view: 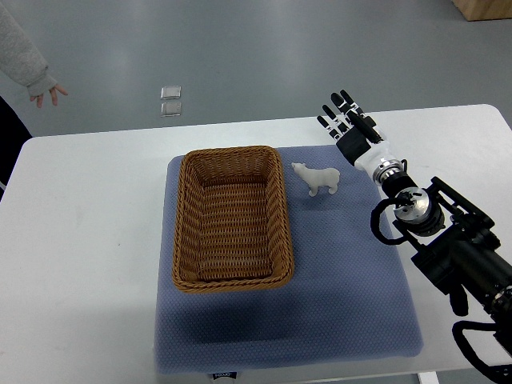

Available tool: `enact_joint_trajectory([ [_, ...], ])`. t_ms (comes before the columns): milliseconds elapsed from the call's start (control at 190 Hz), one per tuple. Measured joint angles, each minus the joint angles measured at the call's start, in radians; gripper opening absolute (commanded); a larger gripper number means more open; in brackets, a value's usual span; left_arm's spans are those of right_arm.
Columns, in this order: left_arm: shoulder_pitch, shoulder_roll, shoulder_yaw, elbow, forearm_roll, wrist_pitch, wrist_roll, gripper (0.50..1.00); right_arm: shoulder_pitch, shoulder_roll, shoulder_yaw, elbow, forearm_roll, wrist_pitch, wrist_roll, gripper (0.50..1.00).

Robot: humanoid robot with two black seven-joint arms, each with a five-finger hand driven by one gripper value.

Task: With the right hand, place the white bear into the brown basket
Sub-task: 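Move the right hand over the white polar bear figure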

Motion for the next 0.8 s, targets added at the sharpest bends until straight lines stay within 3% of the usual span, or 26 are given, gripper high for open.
enact_joint_trajectory([
  [621, -0.005, 0.000, -0.004, 0.004, -0.004, 0.000, 0.000, 1.000, 0.061, -0.038, -0.085, 0.000, -0.105, -0.028, -0.011, 0.928],
  [800, -0.005, 0.000, -0.002, 0.004, -0.004, 0.000, 0.000, 1.000, 0.186, -0.129, -0.272, 0.002, -0.353, -0.077, -0.084, 0.928],
])
